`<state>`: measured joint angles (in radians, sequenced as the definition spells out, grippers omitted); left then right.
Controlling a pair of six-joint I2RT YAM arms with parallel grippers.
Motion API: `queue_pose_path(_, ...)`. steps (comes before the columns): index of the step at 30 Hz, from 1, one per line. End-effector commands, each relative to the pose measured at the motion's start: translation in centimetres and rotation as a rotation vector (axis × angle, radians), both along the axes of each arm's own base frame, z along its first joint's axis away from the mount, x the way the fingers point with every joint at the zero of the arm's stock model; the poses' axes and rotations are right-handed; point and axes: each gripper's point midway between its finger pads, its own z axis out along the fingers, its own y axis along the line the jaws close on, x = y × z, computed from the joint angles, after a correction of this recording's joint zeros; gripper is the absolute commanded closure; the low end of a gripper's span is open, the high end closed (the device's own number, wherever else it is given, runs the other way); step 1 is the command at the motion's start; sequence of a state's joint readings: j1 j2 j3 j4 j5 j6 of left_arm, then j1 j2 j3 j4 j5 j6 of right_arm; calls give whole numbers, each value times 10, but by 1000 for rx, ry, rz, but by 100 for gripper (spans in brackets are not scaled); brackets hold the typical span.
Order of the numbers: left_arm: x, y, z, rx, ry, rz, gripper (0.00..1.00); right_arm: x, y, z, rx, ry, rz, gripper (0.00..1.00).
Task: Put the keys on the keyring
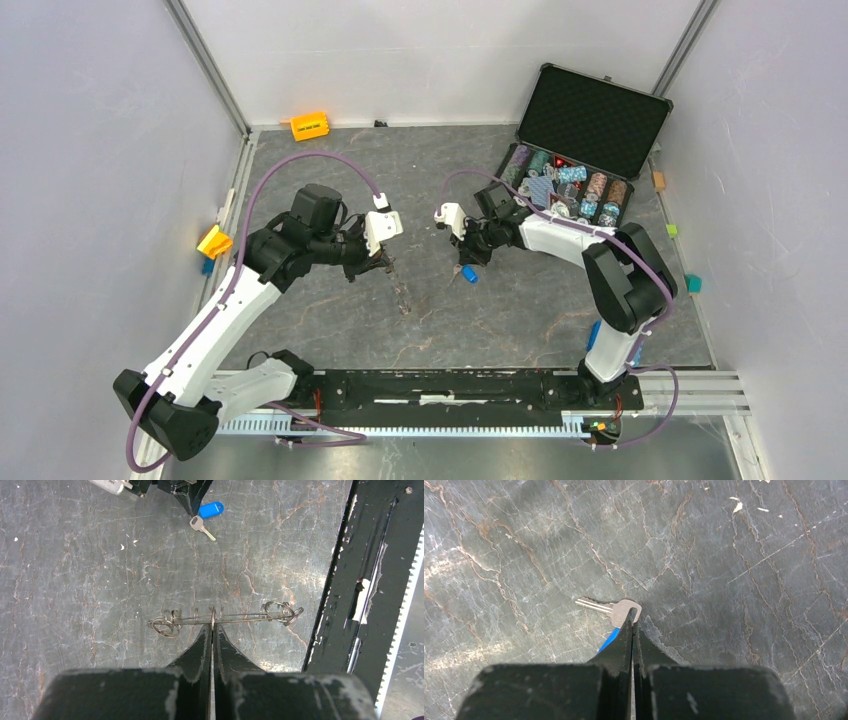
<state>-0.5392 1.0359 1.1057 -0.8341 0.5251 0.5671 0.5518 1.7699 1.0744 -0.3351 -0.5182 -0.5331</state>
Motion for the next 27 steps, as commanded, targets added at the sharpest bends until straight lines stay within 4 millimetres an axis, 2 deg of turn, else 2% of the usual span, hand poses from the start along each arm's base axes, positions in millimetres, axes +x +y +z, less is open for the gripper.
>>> queue_pose_path(1,6,-7,11,-37,-45,-23,98,5,-4,6,11,-42,15,100)
queue_pose_path(6,8,-8,10,-38,-49,-23,98,-1,-7,2,2,-30,24,99)
queue_pose_path(27,6,-8,11,-41,-54,-24,98,-2,-9,-5,-16,-23,30,85)
